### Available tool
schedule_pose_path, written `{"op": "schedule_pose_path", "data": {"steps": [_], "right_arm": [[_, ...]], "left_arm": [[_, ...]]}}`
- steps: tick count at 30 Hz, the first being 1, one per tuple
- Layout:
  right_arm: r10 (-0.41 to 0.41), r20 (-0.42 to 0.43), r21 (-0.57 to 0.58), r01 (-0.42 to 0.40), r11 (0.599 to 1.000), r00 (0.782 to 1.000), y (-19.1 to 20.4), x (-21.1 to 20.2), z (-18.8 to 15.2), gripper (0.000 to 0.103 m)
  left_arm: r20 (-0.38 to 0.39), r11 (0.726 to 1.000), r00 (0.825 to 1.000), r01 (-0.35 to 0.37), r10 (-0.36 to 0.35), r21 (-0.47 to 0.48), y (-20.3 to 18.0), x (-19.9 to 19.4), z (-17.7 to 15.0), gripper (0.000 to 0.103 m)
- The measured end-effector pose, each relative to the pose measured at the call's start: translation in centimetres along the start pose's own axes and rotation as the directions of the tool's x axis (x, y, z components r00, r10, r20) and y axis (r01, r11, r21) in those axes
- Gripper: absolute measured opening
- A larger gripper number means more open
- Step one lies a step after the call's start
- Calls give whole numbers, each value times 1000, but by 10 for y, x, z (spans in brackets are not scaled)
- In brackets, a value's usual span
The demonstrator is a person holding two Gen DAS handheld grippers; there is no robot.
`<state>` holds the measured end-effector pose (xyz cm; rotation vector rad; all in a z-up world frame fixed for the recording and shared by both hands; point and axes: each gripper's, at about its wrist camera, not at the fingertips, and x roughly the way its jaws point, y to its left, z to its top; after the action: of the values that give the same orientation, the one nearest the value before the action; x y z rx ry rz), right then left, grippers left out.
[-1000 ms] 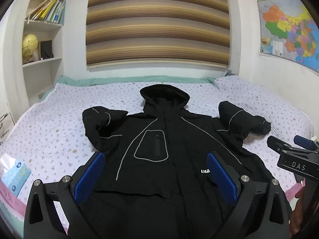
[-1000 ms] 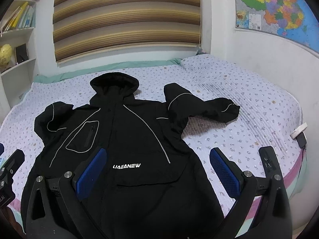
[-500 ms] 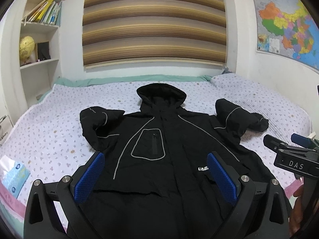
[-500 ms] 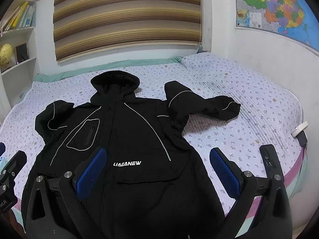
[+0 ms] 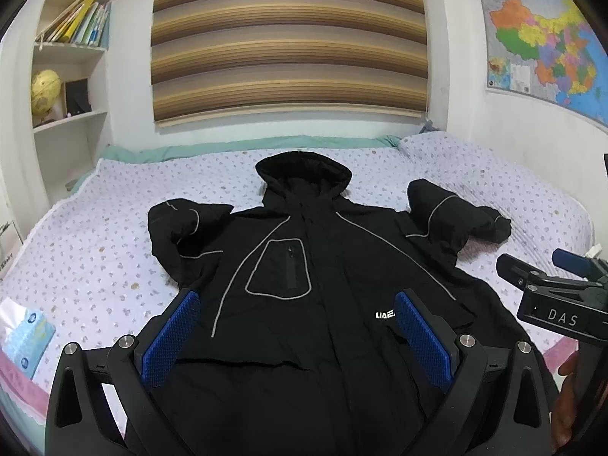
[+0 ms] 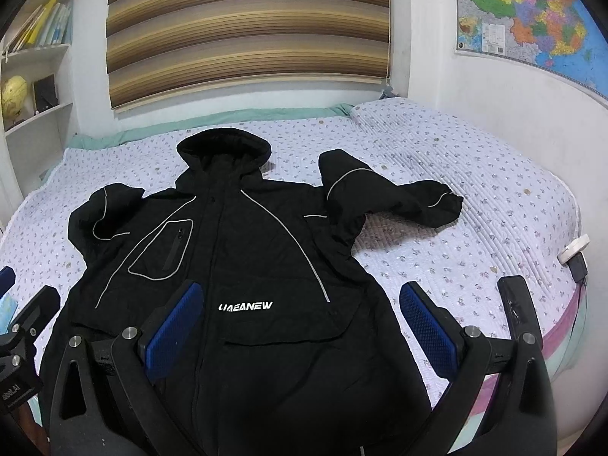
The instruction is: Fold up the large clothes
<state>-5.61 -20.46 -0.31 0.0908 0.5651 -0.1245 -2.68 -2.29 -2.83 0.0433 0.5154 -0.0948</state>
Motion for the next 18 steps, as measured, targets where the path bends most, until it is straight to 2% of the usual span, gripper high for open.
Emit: {"op": "schedule_pose_path", "data": {"steps": [11,18], "right_arm": [[-7,0,-3,7,1000,1000,-3,0,-2,103],[-15,-1,6,15,1000,1000,-10,1,-1,103]], "left_arm": [[-8,1000,1000,7,-7,18,-10,2,-1,102],[3,997,1000,-13,13,73,-23,2,-4,102]]}}
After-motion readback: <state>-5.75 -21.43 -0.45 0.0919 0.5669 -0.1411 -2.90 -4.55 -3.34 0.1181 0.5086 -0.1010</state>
